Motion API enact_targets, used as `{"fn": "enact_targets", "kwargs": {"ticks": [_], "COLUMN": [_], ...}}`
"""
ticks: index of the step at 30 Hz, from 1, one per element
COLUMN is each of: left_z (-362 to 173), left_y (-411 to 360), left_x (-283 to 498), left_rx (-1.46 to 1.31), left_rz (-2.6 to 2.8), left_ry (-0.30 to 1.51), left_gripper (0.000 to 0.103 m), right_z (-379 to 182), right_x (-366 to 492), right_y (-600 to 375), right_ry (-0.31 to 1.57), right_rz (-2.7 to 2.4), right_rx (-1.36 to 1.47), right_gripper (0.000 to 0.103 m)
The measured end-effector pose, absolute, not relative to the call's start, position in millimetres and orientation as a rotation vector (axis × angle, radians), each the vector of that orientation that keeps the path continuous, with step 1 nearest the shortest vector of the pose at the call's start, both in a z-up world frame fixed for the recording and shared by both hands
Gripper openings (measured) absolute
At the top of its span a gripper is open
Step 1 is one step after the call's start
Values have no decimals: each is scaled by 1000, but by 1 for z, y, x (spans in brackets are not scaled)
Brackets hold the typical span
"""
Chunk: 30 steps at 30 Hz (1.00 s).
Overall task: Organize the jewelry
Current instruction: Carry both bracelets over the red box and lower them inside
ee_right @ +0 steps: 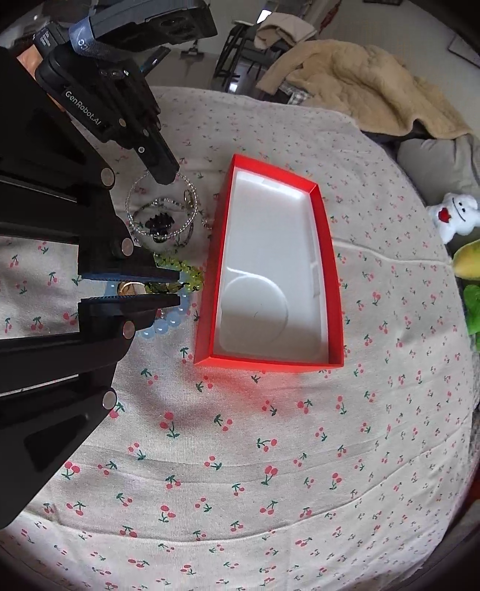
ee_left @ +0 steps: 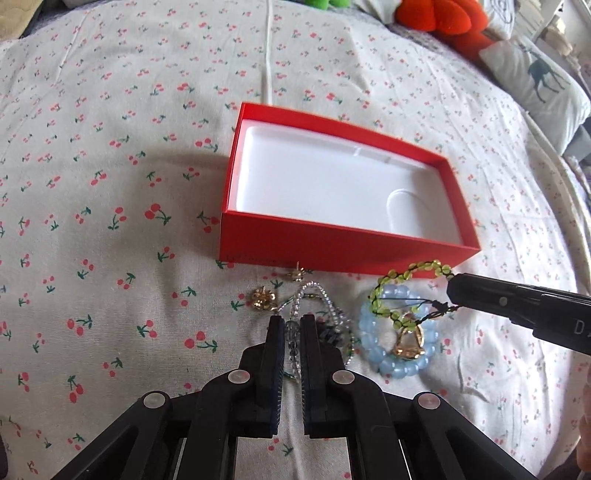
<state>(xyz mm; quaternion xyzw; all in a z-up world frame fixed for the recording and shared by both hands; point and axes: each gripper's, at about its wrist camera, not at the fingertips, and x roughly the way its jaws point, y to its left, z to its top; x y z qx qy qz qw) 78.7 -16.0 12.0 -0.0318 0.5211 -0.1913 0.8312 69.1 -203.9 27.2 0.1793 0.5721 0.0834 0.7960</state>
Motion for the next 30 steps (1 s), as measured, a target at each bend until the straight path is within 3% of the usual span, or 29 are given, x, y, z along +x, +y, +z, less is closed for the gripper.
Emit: {"fn": "enact_targets", "kwargs": {"ticks": [22,30], "left_z": [71,47], "left_y": [-34,-43], "left_x": [103,138], "left_rx": [-230,-302], "left_rz": [-521,-532], "left_ry": [938,975], "left_gripper": [2,2], "right_z": [89,79], "right_x": [92,111], "right_y": [-222,-229], "right_ry": [1026,1018], "right_rz": [170,156], "right_rx": [485,494], "right_gripper": [6,6]}}
